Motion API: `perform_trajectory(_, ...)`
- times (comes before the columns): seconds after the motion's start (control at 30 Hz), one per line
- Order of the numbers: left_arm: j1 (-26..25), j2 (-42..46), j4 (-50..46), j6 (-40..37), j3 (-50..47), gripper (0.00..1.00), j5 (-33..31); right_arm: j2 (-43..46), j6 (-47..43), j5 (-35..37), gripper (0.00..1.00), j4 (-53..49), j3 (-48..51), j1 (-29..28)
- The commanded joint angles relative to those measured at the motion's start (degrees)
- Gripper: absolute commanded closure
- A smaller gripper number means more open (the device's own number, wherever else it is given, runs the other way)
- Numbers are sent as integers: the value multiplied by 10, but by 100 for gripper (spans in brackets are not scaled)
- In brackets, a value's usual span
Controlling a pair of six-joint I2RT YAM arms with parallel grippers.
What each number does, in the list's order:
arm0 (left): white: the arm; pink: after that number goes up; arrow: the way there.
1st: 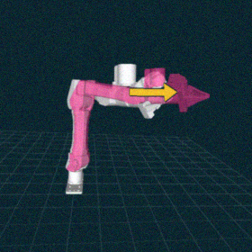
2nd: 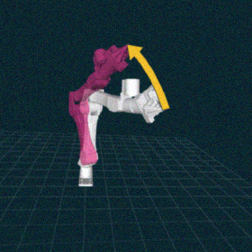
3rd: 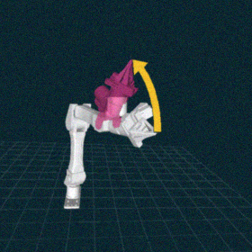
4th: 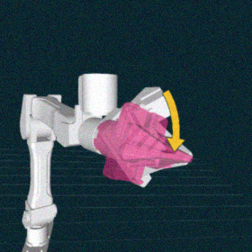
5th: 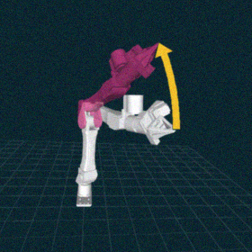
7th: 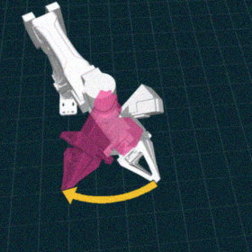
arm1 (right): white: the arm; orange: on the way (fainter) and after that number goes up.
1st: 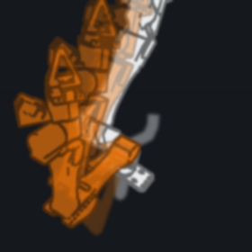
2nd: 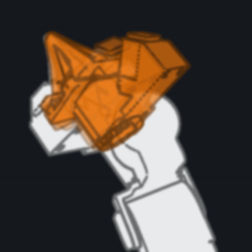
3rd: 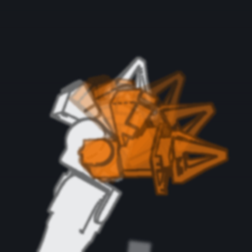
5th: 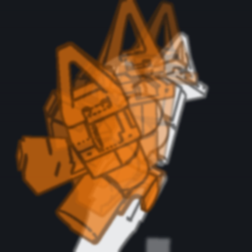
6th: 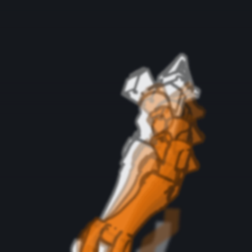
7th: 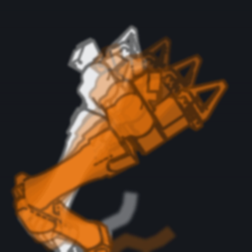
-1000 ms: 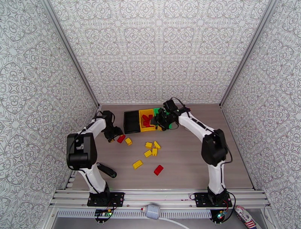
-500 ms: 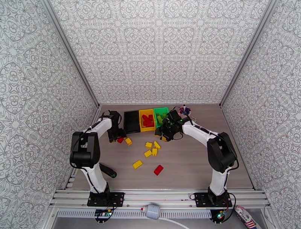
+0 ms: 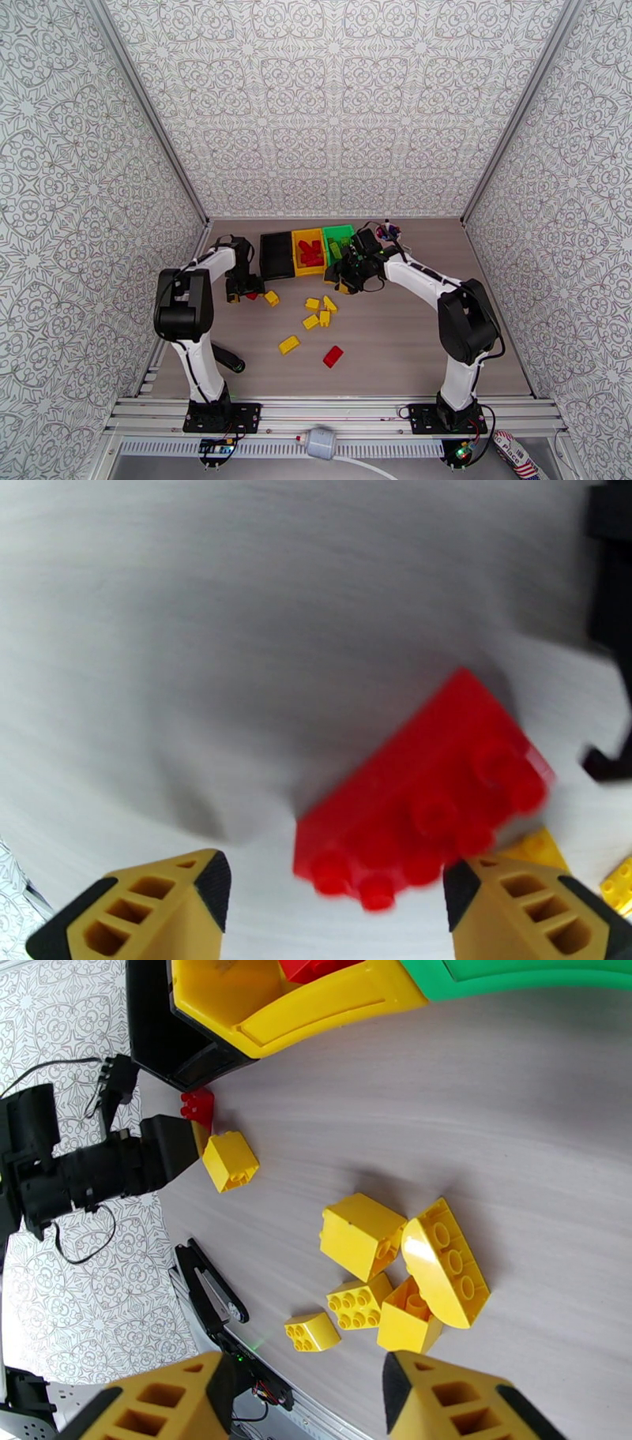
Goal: Sort the legos into containers by color
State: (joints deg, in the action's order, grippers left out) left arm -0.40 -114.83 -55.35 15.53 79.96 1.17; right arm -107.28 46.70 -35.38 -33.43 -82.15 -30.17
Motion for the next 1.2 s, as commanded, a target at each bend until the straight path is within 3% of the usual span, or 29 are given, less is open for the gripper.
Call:
perform_trajectory(0.0, 0, -23, -17, -28, 33, 23, -5, 11, 4, 13, 45, -7, -4, -6)
perform_trajectory(0.4, -10, -66, -19, -45, 79, 36, 17, 21, 9, 32, 46, -16, 10, -15)
perform_trajectory(0.6, -26, -57, -19, -44, 71, 56, 25, 25, 19, 42, 47, -4, 28, -20)
perform_trajectory(0.77, -44, -7, 12, -11, 2, 64, 46, 24, 22, 62, 48, -15, 36, -23)
perform_trajectory(1.17, -77, 196, 56, 115, -150, 67, 98, 59, 13, 100, 51, -33, 109, -25)
